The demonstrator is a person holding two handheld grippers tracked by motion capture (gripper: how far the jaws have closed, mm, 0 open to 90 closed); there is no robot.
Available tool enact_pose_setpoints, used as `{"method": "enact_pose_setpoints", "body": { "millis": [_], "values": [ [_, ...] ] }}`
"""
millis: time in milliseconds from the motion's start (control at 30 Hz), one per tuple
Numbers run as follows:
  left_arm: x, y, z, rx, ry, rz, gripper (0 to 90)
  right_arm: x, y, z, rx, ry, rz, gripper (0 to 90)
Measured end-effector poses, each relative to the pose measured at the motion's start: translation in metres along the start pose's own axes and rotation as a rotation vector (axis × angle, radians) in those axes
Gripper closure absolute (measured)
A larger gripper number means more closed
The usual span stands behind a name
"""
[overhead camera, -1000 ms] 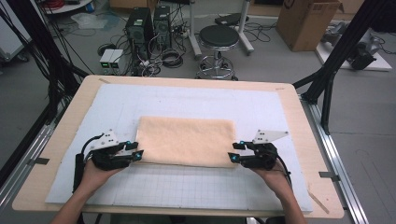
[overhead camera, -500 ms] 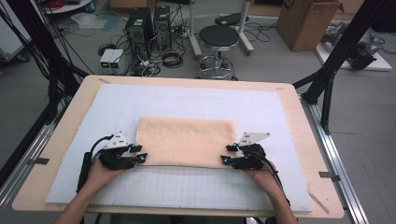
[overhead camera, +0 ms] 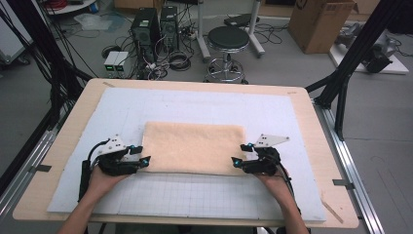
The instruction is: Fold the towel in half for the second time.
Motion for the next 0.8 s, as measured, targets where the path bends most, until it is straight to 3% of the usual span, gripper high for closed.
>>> {"method": "enact_pose_setpoints", "body": {
  "millis": [300,800],
  "values": [
    [-0.001,-0.004,-0.003,-0.011,-0.014,0.012,40.8,0.0,-0.003,0.004,0.039,0.032,0.002,26.5],
    [0.001,-0.011,-0.001,-0.022,-0.021,0.022,36.9,0.0,-0.009,-0.001,0.069,0.024,0.011,20.7]
  ]
}}
Point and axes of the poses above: each handheld gripper's, and its own axes: y roughly forward along the jaws, x roughly out of its underside, z roughly to its right, the point moved 3 cm from there along y, roughly forward along the jaws, and after that the axes turned 4 degrees about x, right-handed, at the moved point
